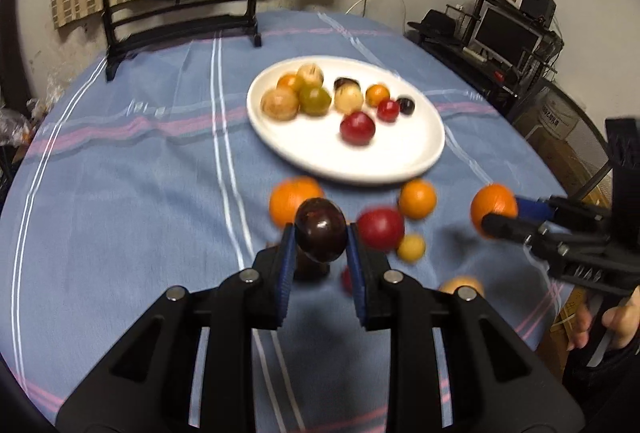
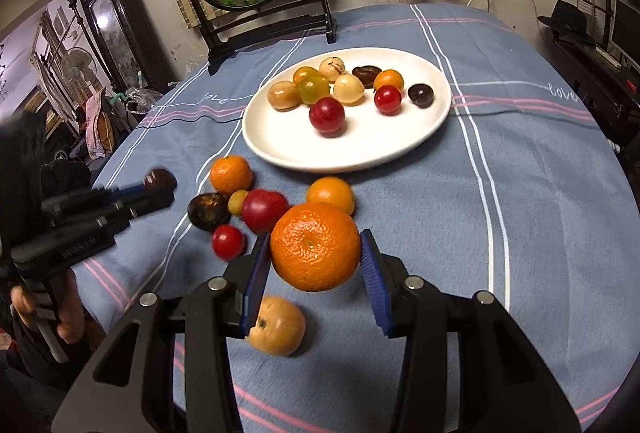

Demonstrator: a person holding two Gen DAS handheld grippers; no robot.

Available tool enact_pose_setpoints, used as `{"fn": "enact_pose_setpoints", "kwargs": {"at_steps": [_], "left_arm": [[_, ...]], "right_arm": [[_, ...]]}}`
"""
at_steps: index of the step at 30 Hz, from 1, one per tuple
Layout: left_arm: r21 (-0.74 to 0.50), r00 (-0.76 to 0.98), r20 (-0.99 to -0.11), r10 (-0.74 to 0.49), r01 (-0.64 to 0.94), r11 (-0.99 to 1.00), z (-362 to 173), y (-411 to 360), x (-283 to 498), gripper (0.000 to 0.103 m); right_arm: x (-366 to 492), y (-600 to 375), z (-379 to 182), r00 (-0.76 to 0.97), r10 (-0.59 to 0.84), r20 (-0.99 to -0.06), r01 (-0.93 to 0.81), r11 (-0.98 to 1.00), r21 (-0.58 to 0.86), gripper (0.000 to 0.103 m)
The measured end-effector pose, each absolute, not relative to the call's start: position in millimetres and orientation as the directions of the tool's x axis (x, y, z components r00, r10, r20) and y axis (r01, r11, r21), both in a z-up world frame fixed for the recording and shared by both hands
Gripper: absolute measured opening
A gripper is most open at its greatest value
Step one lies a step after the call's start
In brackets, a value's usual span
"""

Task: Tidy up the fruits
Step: 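Carry both held fruits onto the white plate and open both grippers, then grasp the tan tomato-like fruit with right gripper while left grasps a brown-spotted dark fruit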

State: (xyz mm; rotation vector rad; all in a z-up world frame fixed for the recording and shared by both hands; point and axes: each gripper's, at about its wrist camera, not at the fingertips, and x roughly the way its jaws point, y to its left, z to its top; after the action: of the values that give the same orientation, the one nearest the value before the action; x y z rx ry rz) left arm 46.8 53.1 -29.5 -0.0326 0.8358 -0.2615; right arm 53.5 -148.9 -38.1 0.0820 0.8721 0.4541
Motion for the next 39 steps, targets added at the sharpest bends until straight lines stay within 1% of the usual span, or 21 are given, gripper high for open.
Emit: {"fn": "enact_pose_setpoints", "kwargs": {"at_steps": [3, 6, 8, 10, 14, 18, 19, 20, 21, 22, 23, 26, 29, 31, 34, 36, 39], "left_arm": [[-0.11, 0.642, -0.731, -0.232, 0.224, 0.968, -19, 48, 83, 0.025], [-0.148, 0.609, -0.75, -0.259, 0.227, 0.963, -18, 42, 132, 0.025], [-0.165, 0.588, -0.764, -0.266, 0.219, 0.962, -21, 38, 156, 0.026], [-0.157, 0.575, -0.78, -0.245, 0.199, 0.967, -29, 34, 181, 0.026], [-0.171, 0.533, -0.812, -0.239, 0.176, 0.97, -47, 31, 203, 0.026], [-0.179, 0.519, -0.82, -0.241, 0.167, 0.97, -53, 31, 209, 0.026], [-0.18, 0.52, -0.82, -0.239, 0.162, 0.97, -53, 32, 210, 0.032], [-0.181, 0.522, -0.819, -0.238, 0.159, 0.971, -51, 33, 212, 0.039], [-0.184, 0.532, -0.813, -0.236, 0.15, 0.971, -48, 35, 213, 0.057], [-0.183, 0.556, -0.799, -0.229, 0.139, 0.973, -43, 37, 213, 0.063], [-0.179, 0.575, -0.787, -0.223, 0.133, 0.975, -37, 40, 210, 0.063], [-0.179, 0.602, -0.766, -0.225, 0.136, 0.974, -21, 45, 198, 0.063], [-0.17, 0.636, -0.74, -0.219, 0.139, 0.976, -7, 48, 172, 0.067], [-0.138, 0.665, -0.721, -0.194, 0.137, 0.981, -3, 46, 148, 0.075], [-0.109, 0.687, -0.706, -0.173, 0.136, 0.985, -6, 43, 115, 0.075], [-0.117, 0.688, -0.703, -0.178, 0.135, 0.984, -13, 43, 94, 0.079], [-0.114, 0.676, -0.716, -0.172, 0.131, 0.985, -27, 42, 66, 0.079]], "right_arm": [[81, -143, -28, 0.574, 0.393, -0.719, -0.364, 0.908, 0.206, 0.045], [124, -135, -23, 0.573, 0.371, -0.731, -0.367, 0.913, 0.176, 0.045], [151, -130, -27, 0.568, 0.351, -0.745, -0.358, 0.92, 0.16, 0.045], [177, -126, -35, 0.561, 0.329, -0.759, -0.338, 0.929, 0.153, 0.045], [205, -124, -48, 0.538, 0.339, -0.772, -0.325, 0.928, 0.18, 0.045], [214, -121, -52, 0.527, 0.351, -0.774, -0.332, 0.924, 0.192, 0.045], [216, -119, -52, 0.522, 0.354, -0.776, -0.336, 0.921, 0.195, 0.046], [217, -118, -51, 0.531, 0.354, -0.77, -0.338, 0.922, 0.191, 0.052], [218, -118, -48, 0.552, 0.349, -0.758, -0.336, 0.924, 0.182, 0.061], [217, -118, -44, 0.575, 0.338, -0.745, -0.331, 0.929, 0.166, 0.063], [215, -120, -39, 0.6, 0.324, -0.731, -0.324, 0.934, 0.148, 0.063], [210, -128, -27, 0.618, 0.327, -0.715, -0.316, 0.936, 0.155, 0.064], [190, -137, -15, 0.624, 0.325, -0.711, -0.307, 0.938, 0.16, 0.064], [169, -140, -13, 0.613, 0.337, -0.715, -0.315, 0.934, 0.17, 0.065], [135, -139, -18, 0.597, 0.36, -0.716, -0.333, 0.924, 0.187, 0.065], [112, -138, -23, 0.587, 0.371, -0.72, -0.343, 0.919, 0.194, 0.065], [82, -140, -32, 0.568, 0.382, -0.729, -0.351, 0.914, 0.205, 0.065]]}}
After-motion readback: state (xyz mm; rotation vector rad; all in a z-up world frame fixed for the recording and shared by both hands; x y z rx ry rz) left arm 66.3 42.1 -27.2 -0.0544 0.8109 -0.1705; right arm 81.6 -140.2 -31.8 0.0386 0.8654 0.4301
